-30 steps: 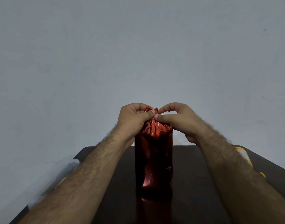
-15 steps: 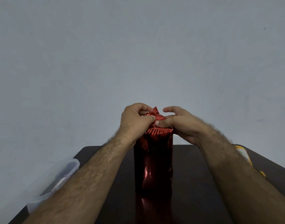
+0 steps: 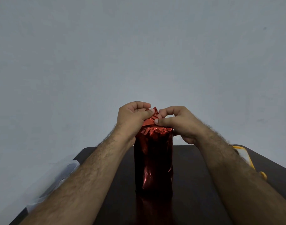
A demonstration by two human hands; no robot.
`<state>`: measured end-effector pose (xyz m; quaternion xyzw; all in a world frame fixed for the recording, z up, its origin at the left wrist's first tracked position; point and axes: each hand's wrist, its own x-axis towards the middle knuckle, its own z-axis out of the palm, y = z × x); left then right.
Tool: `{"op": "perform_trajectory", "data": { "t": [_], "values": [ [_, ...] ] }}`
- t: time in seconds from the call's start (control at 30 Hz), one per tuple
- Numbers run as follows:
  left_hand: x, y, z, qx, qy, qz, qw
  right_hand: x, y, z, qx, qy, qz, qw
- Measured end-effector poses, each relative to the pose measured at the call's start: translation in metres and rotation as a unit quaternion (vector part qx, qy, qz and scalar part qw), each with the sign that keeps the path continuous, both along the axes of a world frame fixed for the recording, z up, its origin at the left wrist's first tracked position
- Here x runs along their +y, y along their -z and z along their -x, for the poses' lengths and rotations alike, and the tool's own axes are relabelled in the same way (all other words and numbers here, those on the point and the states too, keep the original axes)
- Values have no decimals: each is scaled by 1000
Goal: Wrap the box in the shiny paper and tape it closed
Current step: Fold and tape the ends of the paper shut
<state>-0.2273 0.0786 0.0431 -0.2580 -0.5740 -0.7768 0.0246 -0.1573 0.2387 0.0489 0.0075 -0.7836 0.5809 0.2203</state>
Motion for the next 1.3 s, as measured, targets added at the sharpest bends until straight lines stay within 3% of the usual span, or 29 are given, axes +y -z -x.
{"op": "perform_trajectory", "data": {
  "t": [0.17,0.3,0.43,0.8,1.03,1.3],
  "values": [
    [-7,-2,3,12,2,31,999,-2,2,-1,-3,-13,-25,1000],
    [-24,-9,15,59,-91,152,982,-1,1,-2,-3,-16,-14,1000],
    [-34,-15,15,57,-37,221,973,-3,0,-3,-3,-17,-1,1000],
    [-30,-11,12,26,48,199,978,-4,3,2,-30,-41,17,999],
    [-20,3,21,76,-23,162,984,-5,4,3,-41,-47,10,998],
    [-15,9,23,68,-6,186,980,-6,6,7,-19,-33,-20,999]
  ]
}}
